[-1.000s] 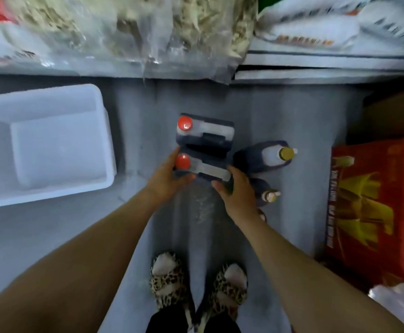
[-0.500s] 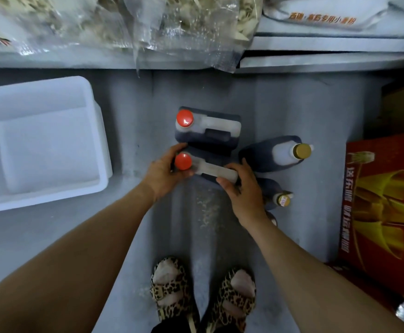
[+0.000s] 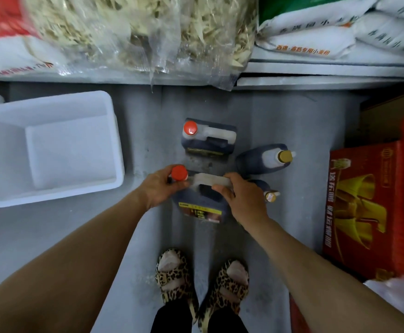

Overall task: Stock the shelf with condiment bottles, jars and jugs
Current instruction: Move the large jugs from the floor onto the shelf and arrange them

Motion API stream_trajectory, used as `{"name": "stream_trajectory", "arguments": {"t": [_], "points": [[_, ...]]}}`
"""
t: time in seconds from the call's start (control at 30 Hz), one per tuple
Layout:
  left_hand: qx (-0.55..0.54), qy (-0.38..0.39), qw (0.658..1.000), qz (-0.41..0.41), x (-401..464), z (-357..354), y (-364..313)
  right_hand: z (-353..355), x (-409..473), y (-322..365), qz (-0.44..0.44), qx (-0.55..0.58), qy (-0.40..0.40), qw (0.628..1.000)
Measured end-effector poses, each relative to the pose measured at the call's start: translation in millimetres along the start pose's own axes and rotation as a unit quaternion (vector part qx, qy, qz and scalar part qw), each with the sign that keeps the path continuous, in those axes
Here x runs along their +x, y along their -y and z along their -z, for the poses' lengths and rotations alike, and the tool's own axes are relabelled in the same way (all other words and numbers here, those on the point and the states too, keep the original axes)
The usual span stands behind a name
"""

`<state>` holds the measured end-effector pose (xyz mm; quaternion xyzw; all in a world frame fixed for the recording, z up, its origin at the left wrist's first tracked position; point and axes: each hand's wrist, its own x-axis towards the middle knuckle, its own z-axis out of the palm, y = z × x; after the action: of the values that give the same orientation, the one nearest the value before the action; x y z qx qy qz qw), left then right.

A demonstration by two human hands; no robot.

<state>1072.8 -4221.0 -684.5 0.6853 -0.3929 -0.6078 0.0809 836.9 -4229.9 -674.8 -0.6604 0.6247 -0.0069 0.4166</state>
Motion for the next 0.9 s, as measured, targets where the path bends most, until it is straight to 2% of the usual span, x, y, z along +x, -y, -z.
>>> {"name": "stream_trajectory", "arguments": {"t": [0.13, 0.3, 0.4, 0.57, 0.73, 0.9], "points": [[-0.029, 0.017, 0.999, 0.014, -61, 12, -35, 49, -46, 34, 0.034, -0.045, -0.016, 0.998], [-0.016, 0.001, 1.0, -0.005, -144, 38, -108, 127, -100, 95, 0.036, -0.125, -0.028, 0.991], [-0.009, -0.008, 0.999, -0.047, -199, 57, -161, 183, -132, 136, 0.038, -0.166, -0.047, 0.984], [0.046, -0.04, 0.991, -0.115, -294, 92, -259, 288, -200, 214, 0.077, -0.181, -0.133, 0.971], [0.09, -0.083, 0.966, -0.23, -384, 129, -359, 398, -263, 288, 0.11, -0.205, -0.224, 0.946], [0.058, -0.114, 0.937, -0.326, -460, 157, -465, 502, -309, 347, 0.133, -0.227, -0.328, 0.907]]}}
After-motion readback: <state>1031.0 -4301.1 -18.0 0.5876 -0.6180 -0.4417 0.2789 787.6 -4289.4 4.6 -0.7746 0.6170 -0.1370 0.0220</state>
